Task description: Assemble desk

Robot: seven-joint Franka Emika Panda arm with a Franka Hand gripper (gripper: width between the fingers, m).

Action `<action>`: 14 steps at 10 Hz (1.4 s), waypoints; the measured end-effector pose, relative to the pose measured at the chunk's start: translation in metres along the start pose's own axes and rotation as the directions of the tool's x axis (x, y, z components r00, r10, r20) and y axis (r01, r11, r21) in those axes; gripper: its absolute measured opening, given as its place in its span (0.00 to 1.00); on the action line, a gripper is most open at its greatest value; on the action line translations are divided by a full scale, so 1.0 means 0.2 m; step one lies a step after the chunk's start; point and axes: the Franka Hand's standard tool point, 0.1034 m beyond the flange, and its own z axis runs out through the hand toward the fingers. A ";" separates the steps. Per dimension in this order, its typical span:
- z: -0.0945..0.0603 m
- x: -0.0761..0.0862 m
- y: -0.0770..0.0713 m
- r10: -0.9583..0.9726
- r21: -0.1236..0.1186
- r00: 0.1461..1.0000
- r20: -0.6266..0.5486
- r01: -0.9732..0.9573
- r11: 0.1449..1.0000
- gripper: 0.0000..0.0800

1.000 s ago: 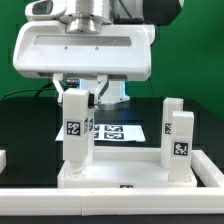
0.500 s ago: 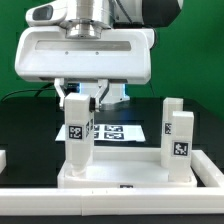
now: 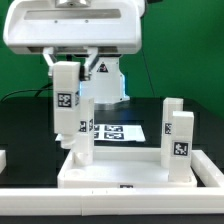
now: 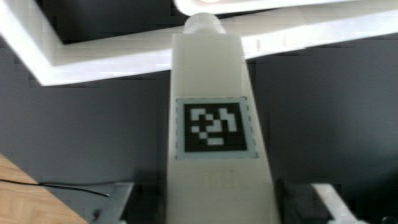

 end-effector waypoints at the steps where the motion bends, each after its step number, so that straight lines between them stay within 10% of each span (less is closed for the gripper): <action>1: 0.03 -0.02 0.01 -0.001 -0.010 1.000 -0.002 0.001 1.000 0.36; 14: 0.23 -0.18 -0.08 -0.024 -0.033 0.999 0.026 0.025 0.999 0.36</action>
Offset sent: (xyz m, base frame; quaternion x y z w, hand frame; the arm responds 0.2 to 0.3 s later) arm 0.0040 0.0174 -0.0182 -0.0174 0.0265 0.0163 0.9994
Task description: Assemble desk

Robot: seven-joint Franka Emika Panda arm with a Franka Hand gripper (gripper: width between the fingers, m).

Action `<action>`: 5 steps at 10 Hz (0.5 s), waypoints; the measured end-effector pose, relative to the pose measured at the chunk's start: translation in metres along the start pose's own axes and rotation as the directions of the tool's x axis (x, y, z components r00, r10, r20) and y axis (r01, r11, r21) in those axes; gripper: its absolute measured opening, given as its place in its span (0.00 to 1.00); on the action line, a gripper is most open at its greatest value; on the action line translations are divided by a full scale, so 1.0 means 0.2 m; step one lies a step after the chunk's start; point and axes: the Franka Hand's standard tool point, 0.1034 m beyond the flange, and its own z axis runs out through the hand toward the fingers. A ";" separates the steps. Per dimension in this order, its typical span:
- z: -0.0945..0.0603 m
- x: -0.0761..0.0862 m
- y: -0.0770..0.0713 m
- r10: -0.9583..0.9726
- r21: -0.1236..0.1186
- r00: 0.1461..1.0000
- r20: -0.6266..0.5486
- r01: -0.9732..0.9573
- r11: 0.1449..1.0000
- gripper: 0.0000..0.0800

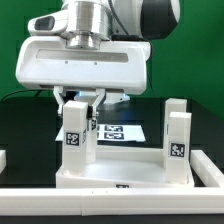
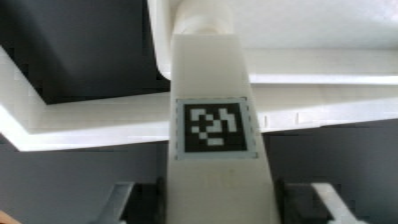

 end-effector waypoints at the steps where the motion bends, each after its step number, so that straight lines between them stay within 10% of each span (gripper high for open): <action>1: 0.00 0.00 0.00 -0.002 -0.003 1.000 -0.004 0.002 1.000 0.36; 4: 0.01 0.00 0.00 -0.002 -0.004 1.000 -0.005 0.002 1.000 0.39; 5: 0.01 0.00 0.00 -0.002 -0.004 1.000 -0.004 0.002 1.000 0.61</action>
Offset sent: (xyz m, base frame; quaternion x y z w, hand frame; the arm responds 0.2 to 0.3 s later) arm 0.0000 0.0000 0.0000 0.0000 0.0000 0.0000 1.0000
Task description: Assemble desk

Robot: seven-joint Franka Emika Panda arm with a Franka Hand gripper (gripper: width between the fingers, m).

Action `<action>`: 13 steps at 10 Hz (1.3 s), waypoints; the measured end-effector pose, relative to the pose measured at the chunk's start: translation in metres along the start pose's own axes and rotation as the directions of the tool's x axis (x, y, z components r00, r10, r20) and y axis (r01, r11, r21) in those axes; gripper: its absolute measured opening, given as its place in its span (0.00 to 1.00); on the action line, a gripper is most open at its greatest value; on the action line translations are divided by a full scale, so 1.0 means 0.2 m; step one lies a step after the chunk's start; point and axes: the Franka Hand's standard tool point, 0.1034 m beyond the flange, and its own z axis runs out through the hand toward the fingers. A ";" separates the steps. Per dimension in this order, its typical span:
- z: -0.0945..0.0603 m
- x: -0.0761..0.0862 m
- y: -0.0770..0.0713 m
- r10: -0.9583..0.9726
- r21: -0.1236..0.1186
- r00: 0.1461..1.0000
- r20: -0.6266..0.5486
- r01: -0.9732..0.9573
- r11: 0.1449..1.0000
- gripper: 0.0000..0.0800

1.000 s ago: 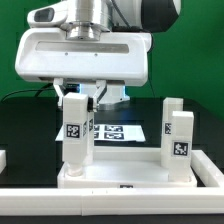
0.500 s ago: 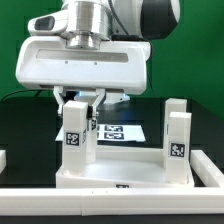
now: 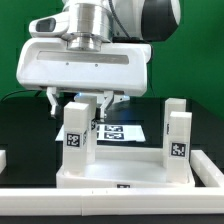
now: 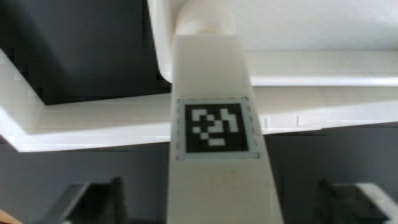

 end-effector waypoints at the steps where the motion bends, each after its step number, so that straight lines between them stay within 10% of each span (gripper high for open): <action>1: 0.00 0.00 0.00 0.000 0.000 1.000 0.000 0.000 1.000 0.77; 9: 0.00 0.00 0.00 0.001 0.001 1.000 0.003 -0.001 1.000 0.81; 13: -0.06 0.06 0.01 0.043 0.108 0.974 0.221 -0.068 0.992 0.81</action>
Offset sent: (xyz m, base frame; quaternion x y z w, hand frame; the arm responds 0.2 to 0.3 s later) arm 0.0000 0.0000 0.0000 0.0000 0.0000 0.0000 1.0000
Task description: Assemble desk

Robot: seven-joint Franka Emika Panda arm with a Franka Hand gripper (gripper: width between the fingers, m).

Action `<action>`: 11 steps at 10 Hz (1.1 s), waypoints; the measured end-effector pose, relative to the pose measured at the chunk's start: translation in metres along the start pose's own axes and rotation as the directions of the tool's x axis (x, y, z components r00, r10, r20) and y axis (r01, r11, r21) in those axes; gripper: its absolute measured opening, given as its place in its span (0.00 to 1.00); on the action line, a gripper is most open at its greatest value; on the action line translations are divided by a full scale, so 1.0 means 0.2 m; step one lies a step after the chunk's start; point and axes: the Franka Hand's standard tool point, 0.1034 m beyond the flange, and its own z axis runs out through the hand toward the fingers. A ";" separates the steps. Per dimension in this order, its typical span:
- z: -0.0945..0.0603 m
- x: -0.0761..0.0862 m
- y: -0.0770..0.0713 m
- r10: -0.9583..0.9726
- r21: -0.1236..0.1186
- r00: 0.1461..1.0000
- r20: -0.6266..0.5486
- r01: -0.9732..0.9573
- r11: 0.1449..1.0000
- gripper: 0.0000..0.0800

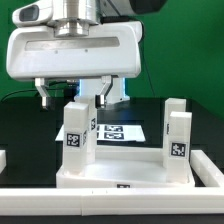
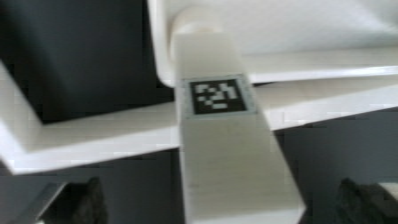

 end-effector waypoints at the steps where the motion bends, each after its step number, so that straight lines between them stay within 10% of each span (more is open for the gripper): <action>1: 0.01 0.00 -0.02 0.000 0.021 0.997 0.081 -0.002 1.000 0.81; 9: 0.15 -0.02 -0.01 -0.008 -0.005 0.969 0.245 0.010 1.000 0.79; 11: 0.15 -0.02 -0.01 0.121 -0.034 0.962 0.243 -0.117 0.993 0.37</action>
Offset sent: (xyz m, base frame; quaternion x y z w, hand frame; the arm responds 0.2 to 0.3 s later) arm 0.0149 0.0017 -0.0124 -0.0431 -0.1241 -0.0112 0.9913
